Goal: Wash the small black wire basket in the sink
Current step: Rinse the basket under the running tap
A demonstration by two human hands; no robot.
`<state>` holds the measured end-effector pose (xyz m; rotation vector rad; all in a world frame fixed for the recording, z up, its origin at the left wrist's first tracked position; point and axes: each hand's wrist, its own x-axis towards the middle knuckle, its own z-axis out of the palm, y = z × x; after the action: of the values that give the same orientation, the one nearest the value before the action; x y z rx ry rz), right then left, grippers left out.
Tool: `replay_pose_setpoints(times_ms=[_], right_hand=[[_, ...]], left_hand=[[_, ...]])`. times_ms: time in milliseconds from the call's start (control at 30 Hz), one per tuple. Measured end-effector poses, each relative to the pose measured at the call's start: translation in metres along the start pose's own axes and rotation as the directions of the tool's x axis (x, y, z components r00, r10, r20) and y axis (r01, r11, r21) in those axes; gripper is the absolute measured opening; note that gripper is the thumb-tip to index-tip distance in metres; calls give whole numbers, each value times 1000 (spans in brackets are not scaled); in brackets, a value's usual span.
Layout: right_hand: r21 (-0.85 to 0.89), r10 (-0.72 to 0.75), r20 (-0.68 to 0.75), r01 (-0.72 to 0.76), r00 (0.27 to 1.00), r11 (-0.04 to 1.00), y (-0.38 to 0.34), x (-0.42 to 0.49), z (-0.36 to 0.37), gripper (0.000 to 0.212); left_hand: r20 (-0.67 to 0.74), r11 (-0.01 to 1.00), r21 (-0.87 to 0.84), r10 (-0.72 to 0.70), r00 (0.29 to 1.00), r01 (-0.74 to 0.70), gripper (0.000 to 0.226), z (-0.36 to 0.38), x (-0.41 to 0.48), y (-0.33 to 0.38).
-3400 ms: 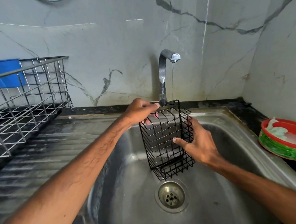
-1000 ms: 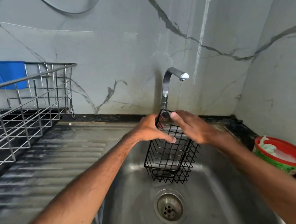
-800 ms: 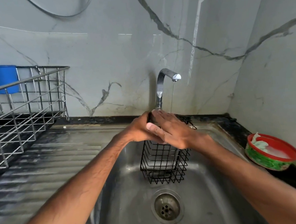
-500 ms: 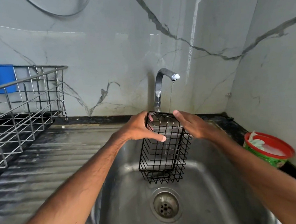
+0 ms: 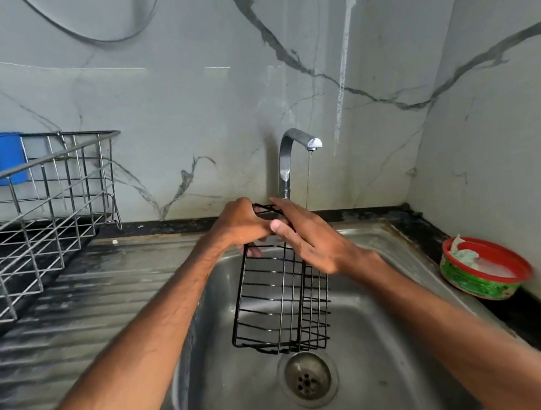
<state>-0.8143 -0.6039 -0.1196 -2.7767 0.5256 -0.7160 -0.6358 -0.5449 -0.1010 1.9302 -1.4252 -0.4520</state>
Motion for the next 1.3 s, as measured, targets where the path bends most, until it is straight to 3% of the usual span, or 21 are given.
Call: replay_pose_setpoints(times_ms=[100,267,367,433,533,600,667,733,800,867,900,933,1000,1033,1167,1233,1300], right_hand=[[28,-55,-3,55,998,998,18,-9,-5,61],[6,-51,-66,52,997,999,34,-21,-4,65],[62,58,-60,-55,996,997,43,-27,-5,67],[86,146,-22,-143,989,986,54,-31,-6,62],[142,236,11,-235,972,962,65,-35,0,61],[361,364,47,-356,930,862,62,-30,1,61],[629,484,147,-459,863,627,54,-24,0,51],[694,553,261,-552,791,462,51,-20,-1,63],[725,535,372,-597,759,343,51,-21,2,85],[741,522,397,-599,755,303,53,-22,4,104],[743,528,381,-591,759,313,53,-22,4,106],[738,551,338,-578,763,347,52,-22,4,94],[734,600,201,-525,774,431,47,-19,3,45],[720,619,133,-504,774,476,46,-18,3,38],[594,643,-46,-496,765,633,47,-14,4,42],[503,628,-81,-512,774,696,49,-14,5,39],[403,586,-109,-503,803,764,44,-13,3,36]], left_hand=[[-31,1000,-16,15,999,-16,51,1,-2,10],[-57,982,177,82,995,-71,63,8,4,19],[-35,976,214,57,998,-48,60,4,5,19],[0,990,138,16,1000,-15,60,-1,6,14],[29,996,87,-18,999,16,82,-6,5,11],[30,988,156,-6,1000,1,74,-7,3,13],[26,984,175,-14,1000,9,59,-9,2,13],[49,994,104,-40,998,34,59,-11,3,9],[96,997,9,-71,993,71,74,-12,5,4],[129,995,-51,-81,988,88,85,-14,4,2],[145,993,-71,-84,986,95,91,-15,3,3],[163,990,-85,-94,982,109,91,-16,3,4],[219,983,-97,-129,967,153,90,-17,3,7],[255,980,-91,-151,955,179,91,-17,4,7],[459,975,9,-201,866,222,134,-20,-1,6],[543,975,93,-221,810,204,131,-26,-7,4],[589,973,129,-230,775,191,148,-35,-10,0]])
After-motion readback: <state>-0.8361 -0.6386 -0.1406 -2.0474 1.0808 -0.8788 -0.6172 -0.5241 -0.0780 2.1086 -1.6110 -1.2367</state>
